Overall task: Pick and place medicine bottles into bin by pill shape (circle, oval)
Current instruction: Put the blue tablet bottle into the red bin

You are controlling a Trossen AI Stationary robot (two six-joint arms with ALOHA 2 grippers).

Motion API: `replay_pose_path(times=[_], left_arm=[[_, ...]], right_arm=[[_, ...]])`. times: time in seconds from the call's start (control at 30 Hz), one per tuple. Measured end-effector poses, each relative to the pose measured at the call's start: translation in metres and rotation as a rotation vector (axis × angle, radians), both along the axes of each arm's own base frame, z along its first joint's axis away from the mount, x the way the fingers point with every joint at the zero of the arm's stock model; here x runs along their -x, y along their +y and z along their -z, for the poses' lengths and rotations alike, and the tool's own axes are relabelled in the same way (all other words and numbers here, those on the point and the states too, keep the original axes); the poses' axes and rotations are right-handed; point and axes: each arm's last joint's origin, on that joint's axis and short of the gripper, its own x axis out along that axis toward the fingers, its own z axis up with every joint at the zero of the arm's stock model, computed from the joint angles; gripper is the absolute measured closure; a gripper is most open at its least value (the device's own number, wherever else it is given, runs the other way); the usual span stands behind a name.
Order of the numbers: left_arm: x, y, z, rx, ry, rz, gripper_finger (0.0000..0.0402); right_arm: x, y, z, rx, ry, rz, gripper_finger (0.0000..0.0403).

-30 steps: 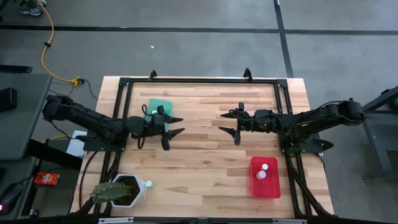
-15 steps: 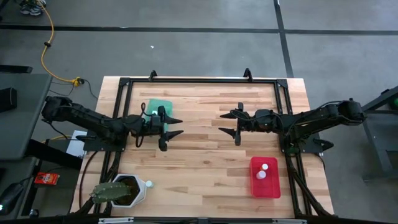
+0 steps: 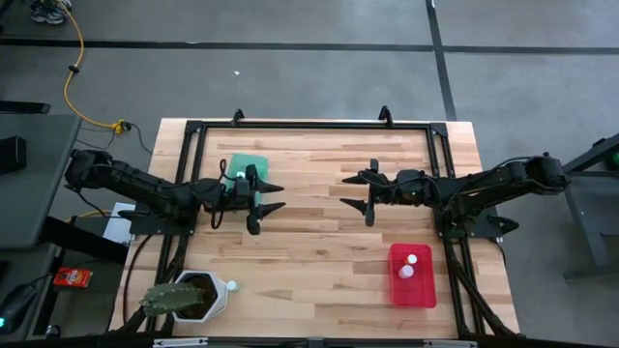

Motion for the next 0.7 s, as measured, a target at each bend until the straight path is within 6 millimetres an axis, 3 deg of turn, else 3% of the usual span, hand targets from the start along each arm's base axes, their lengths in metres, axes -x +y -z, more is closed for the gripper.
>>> replay_pose_path(times=[0.1, 0.2, 0.5, 0.7], left_arm=[[0.000, -0.001, 0.001, 0.047, 0.006, 0.004, 0.0202], [-0.006, -0.002, 0.002, 0.102, 0.126, -0.009, 0.0205], [-0.032, -0.022, -0.028, 0.232, 0.481, -0.082, 0.0235], [-0.046, -0.042, -0.047, 0.354, 0.841, -0.044, 0.0247]], right_arm=[[0.000, 0.000, 0.000, 0.000, 0.000, 0.000, 0.0143], [0.000, 0.000, 0.000, 0.000, 0.000, 0.000, 0.0143], [0.000, 0.000, 0.001, -0.007, 0.006, 0.002, 0.0143], [0.000, 0.000, 0.001, -0.007, 0.006, 0.001, 0.0143]])
